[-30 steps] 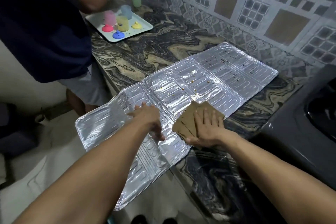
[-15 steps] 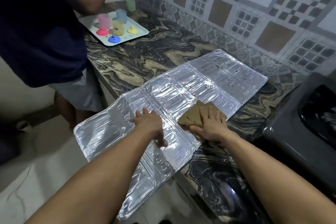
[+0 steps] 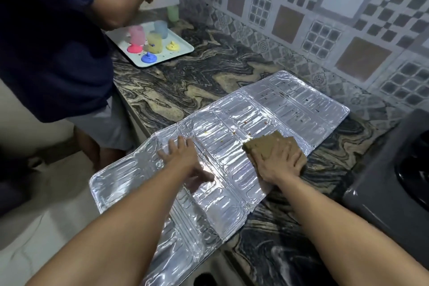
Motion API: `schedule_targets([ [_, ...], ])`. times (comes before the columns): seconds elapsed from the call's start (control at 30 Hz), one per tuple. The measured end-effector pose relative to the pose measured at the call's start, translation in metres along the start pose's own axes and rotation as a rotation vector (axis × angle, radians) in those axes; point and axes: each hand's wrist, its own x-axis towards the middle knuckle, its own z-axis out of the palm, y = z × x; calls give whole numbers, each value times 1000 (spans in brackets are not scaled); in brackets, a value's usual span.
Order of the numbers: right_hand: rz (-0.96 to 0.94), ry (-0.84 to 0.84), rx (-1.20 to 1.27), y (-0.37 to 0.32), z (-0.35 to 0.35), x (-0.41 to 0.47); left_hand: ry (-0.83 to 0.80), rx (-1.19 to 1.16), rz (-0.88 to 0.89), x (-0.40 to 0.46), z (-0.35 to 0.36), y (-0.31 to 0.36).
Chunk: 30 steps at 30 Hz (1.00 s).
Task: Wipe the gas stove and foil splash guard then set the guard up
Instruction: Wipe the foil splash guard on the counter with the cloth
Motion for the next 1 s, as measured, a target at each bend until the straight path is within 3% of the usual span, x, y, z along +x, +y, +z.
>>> schedule_targets([
  [0.13,119,48,29,-19,-3,20,17,-2,3,2,1,0],
  [0.37,-232,7,-33,-38,26,-12,31,-4,-14,4,2,0],
  [0.53,-126,120,24,-36,6,31,41,-2,-13,3,3,-1],
  [0.7,14,113,32,-52,-7,54,39,-28,-11,1,1,0],
  [0.77,-71,118,5,-60,-2,48,39,-41,-8,0,0,1],
  [0.9,-436,203,-103,-61,20,26,34,-39,-15,0,-1,3],
  [1.0,-464,282,-47,-53,15,31,29,-28,-17,1,0,1],
])
